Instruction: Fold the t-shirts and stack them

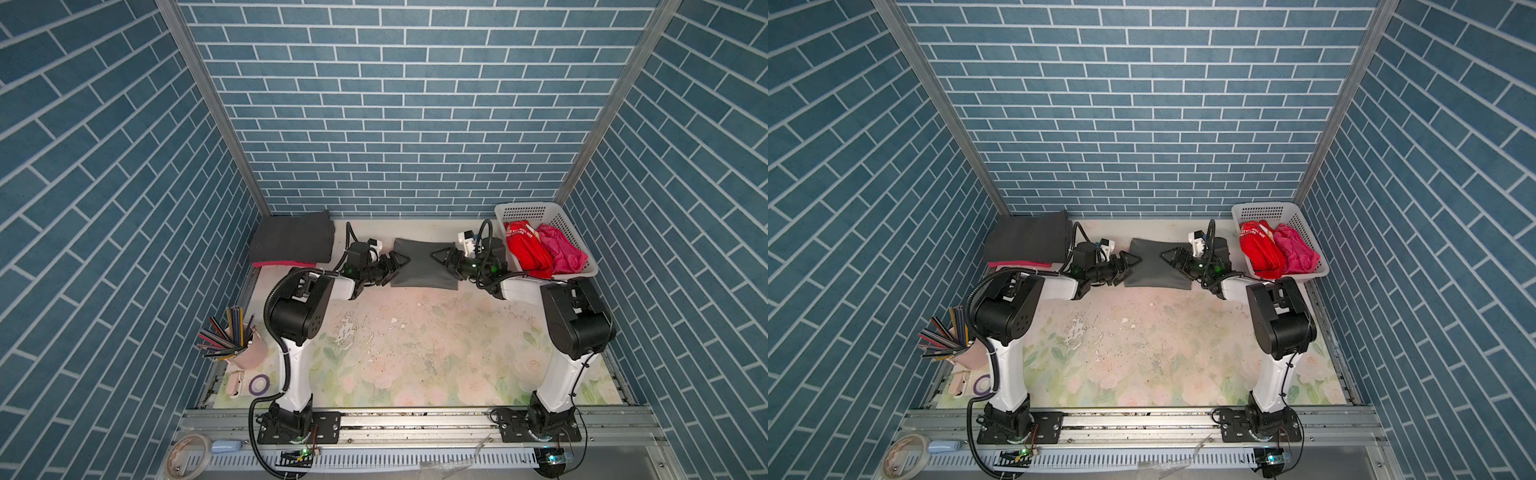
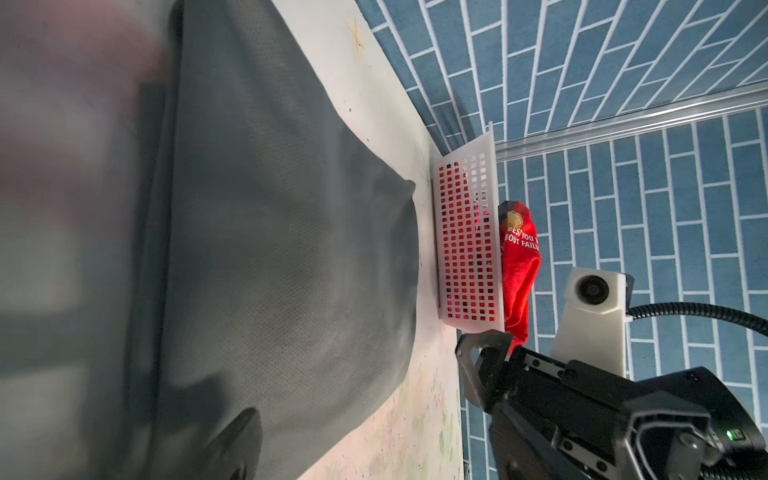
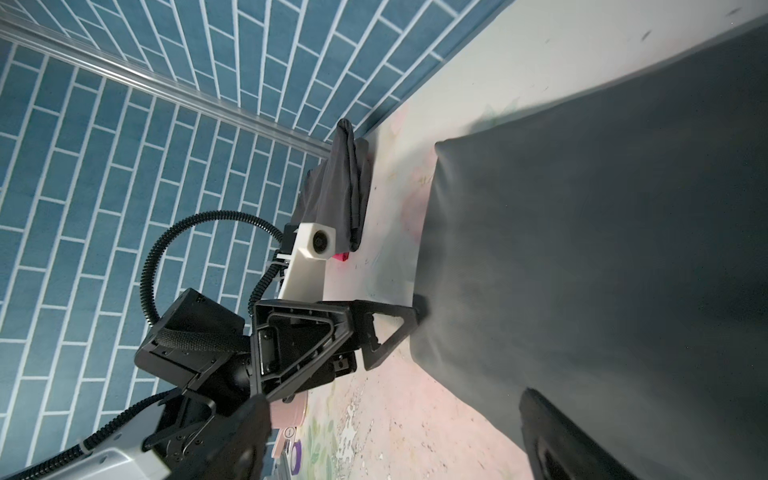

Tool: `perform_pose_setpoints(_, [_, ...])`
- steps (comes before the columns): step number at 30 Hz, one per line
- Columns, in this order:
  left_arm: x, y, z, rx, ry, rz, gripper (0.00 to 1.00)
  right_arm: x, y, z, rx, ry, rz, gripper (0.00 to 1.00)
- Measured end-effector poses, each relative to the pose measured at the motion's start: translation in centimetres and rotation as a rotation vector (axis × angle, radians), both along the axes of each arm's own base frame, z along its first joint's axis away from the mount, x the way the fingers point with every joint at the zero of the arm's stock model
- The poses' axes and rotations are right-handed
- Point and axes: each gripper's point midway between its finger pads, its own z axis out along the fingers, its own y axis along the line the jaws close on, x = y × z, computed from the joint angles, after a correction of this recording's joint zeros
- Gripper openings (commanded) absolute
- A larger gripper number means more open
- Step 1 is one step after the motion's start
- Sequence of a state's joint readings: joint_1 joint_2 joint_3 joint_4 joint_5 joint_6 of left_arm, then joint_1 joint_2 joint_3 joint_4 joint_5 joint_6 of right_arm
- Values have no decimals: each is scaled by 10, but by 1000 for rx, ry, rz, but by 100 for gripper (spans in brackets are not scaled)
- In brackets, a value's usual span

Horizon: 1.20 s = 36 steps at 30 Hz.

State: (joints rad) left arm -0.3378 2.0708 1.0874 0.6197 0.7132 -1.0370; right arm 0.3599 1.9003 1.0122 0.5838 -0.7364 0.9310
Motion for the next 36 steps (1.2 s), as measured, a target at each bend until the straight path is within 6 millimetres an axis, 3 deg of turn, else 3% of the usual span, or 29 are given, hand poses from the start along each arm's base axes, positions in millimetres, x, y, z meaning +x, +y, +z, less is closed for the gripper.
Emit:
perform_pose_setpoints(4, [-4,7,-19,1,42,17,88,-10,24,-25,24,68,35,94])
perform_pose_setpoints(6, [-3,10,-18,-8,36,21,88,-13,32,-35,35,93,46,94])
perform_pose_setpoints(12, [-1,18,-20,-10,38,36,88,-12,36,-56,44,125,41,94])
perform_pose_setpoints(15, [0,18,-21,-13,35,34,88,-11,29,-59,47,117,29,94])
perform_pose_setpoints(28, [-1,16,-23,-25,24,10,88,-8,-37,-65,52,107,-42,95])
perform_pose_setpoints(33, [-1,16,-23,-20,18,6,88,-8,-44,-53,26,128,-56,96])
perform_pose_setpoints(36, [-1,16,-23,-17,17,5,88,7,-40,-31,32,97,-61,96])
